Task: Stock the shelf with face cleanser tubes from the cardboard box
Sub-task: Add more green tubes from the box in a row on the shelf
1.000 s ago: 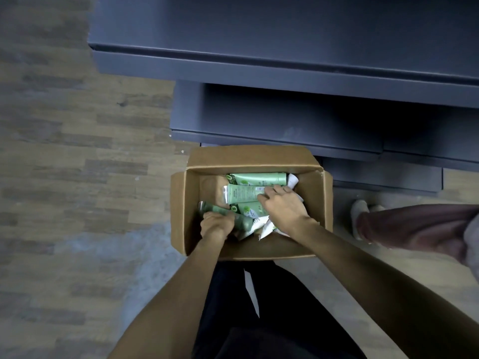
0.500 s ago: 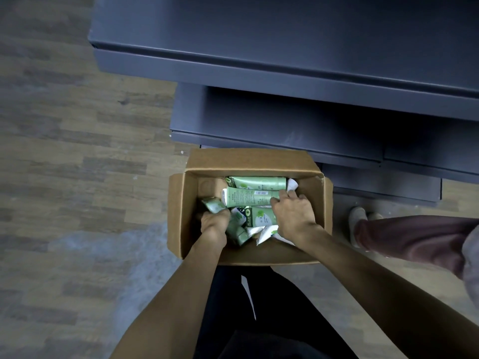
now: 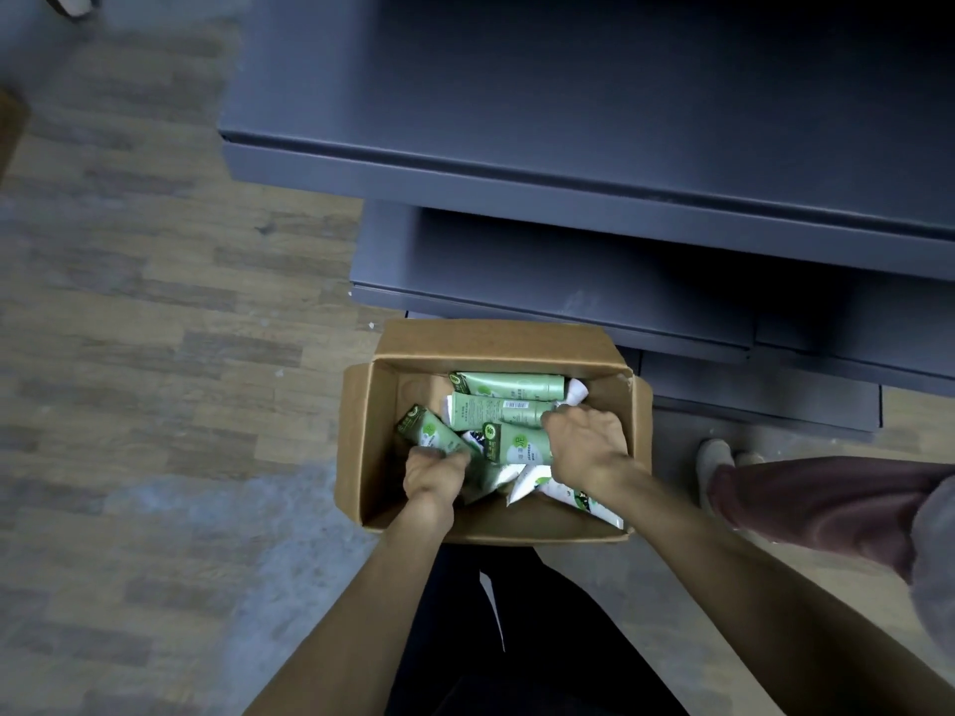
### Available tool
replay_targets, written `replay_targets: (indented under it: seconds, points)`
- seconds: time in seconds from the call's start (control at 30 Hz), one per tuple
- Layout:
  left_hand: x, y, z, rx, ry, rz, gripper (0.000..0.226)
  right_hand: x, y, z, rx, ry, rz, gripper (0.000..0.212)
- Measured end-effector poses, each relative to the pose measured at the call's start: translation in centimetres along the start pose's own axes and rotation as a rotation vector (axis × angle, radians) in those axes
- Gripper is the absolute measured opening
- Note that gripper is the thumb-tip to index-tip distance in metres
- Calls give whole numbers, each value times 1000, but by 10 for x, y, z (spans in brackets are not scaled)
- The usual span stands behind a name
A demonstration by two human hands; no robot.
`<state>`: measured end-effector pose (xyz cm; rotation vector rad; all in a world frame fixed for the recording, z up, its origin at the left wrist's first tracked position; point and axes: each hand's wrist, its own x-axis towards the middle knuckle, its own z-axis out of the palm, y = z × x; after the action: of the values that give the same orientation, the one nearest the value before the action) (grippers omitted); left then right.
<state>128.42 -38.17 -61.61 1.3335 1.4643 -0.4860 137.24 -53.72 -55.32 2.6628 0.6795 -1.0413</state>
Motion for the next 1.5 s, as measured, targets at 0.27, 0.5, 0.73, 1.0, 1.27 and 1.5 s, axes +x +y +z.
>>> replay_targets:
  seconds: [0.27,0.5,0.73,1.0,1.27,1.5]
  points:
    - [-98,50,-32,77,-298,510,13,-56,12,-33,1015,325,-121,42]
    - [-183,118,-68,124,-269,1030,18,-112,10,-101,1199,769,-160,38]
    - [-293,187,-102,122,-293,1432,14,-178,26,-201,1274,1141,-258,40]
    - [-403,259,-148,99,-179,1764,18,-242,43,-312,1136,1418,-387,41]
    - [-447,302,-168,45,-75,1890,16,-266,57,-400,1025,1540,-389,39]
    - [-441,322,-162,21,25,1852,13,-226,62,-450,976,1449,-218,44]
